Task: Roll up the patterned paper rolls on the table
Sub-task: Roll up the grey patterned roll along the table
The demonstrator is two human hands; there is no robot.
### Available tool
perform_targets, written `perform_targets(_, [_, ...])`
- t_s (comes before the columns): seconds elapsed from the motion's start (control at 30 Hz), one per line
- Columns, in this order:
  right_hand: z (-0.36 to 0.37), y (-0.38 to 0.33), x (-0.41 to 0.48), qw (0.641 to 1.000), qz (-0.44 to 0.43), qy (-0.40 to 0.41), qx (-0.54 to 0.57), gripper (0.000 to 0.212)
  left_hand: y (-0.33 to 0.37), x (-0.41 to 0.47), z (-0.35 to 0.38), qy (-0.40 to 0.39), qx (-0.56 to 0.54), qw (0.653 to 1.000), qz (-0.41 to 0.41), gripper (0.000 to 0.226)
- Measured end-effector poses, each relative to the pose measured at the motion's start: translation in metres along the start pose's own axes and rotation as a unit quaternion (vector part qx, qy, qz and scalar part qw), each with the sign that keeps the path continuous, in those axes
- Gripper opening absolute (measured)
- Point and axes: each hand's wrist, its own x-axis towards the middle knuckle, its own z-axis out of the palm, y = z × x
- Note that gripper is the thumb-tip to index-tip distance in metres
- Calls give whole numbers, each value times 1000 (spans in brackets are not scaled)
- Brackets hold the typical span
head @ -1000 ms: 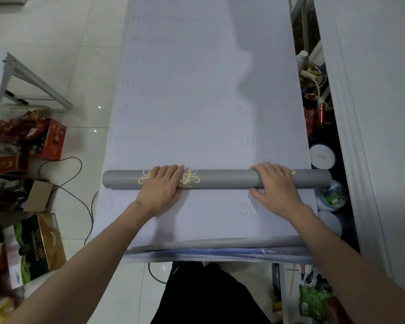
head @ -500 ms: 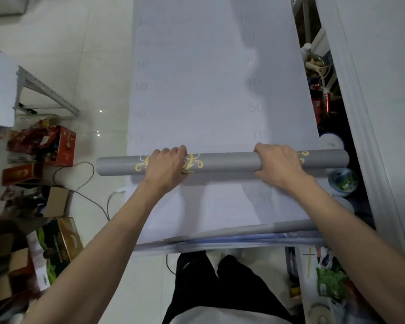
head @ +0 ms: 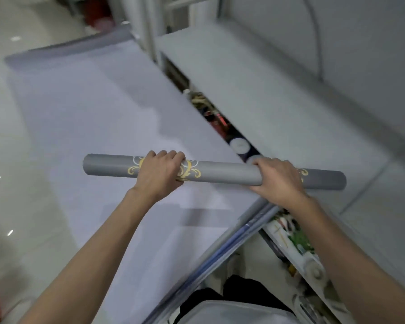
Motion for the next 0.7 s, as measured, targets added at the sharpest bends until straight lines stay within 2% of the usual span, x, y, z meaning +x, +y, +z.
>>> perform_targets(0.07, [-16,32,-30,998,41,49,5,66,32,39,-4,19,-7,998,65,48])
perform_targets(0.13, [-31,61,-63,992,98,73,-14,71,71,75,-7,32,-9,991,133,58])
perform_targets(0.33, [-48,148,-157,947,316,57,-16,62,206,169,-6,78,-69,951,292,70])
perform_targets(0.53, [-37,238,-198,924,362,99,-75,52,312,256,15,105,-92,909,394,84])
perform_targets(0.7, [-23,315,-189,902,405,114,-93,48,378,331,40,87,-123,906,395,59])
